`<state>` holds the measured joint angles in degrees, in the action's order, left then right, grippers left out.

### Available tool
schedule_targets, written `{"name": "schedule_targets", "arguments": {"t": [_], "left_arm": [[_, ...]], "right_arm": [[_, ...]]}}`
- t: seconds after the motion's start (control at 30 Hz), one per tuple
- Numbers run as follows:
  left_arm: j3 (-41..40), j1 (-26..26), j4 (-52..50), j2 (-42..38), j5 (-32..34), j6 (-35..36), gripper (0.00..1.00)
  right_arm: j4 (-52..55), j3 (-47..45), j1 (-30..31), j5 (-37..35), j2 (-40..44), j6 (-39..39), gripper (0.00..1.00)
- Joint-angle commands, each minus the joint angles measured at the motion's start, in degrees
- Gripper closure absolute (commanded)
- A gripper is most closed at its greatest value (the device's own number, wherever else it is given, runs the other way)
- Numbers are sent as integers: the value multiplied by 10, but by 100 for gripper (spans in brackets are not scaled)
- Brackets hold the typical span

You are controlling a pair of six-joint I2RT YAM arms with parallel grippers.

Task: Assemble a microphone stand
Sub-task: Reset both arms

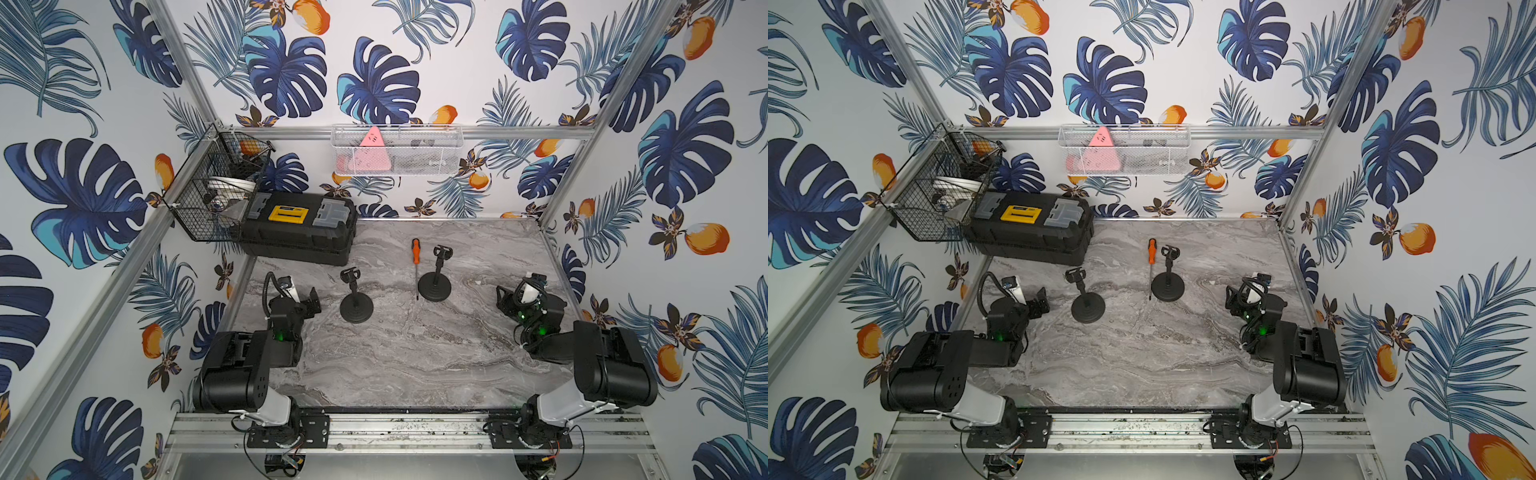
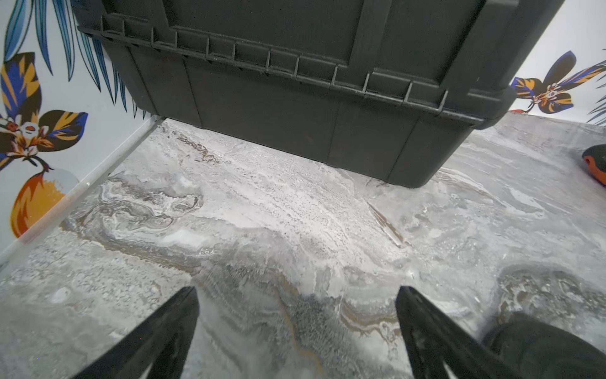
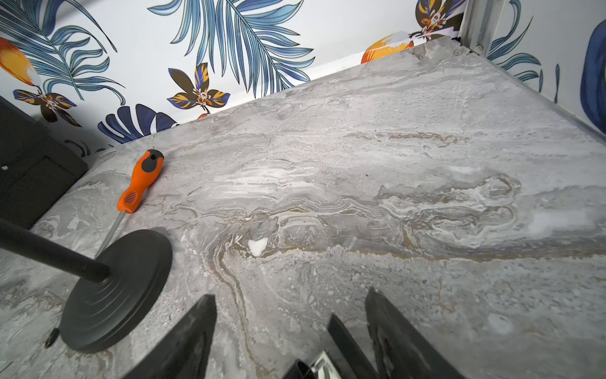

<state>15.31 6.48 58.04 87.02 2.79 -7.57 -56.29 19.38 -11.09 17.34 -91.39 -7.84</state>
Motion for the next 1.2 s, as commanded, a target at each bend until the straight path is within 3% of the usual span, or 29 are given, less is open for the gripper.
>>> {"name": "schedule_targets", "arguments": {"t": [0.0,0.1,0.17,0.23,0.3,0.37,0.47,0.53,0.63,0.77,0.8,0.83,0.87,1.17], "left_arm": [[1,-4,52,6,-35,10,1],[6,-24,59,28,-45,34,1],[4,-42,132,87,-42,53,1],[17,-46,53,59,-34,59,1],[20,-51,91,82,-25,58,1],[36,-52,27,64,-13,62,1],[52,-52,9,71,-26,69,1],[52,-52,19,75,-24,70,1],[55,-68,13,75,-20,71,1],[56,-69,6,73,-19,71,1],[56,-69,8,74,-19,71,1],[54,-69,13,75,-18,71,1],[56,-69,6,73,-19,72,1],[59,-70,4,77,-16,72,1]], "right_arm": [[-17,7,1,-6,2,6,24],[-15,15,0,-12,-5,3,24],[2,22,2,-15,-2,6,23],[4,22,3,-16,-2,7,23],[-2,21,4,-19,-4,7,23],[18,30,12,-34,-5,11,23],[44,43,41,-70,-22,34,22],[-24,29,45,-72,-46,30,22],[39,42,45,-91,-27,31,22],[17,38,46,-96,-34,30,21],[30,43,50,-105,-32,32,20],[26,43,55,-115,-34,34,4],[14,41,60,-124,-38,35,0],[18,41,61,-128,-37,34,0]]}}
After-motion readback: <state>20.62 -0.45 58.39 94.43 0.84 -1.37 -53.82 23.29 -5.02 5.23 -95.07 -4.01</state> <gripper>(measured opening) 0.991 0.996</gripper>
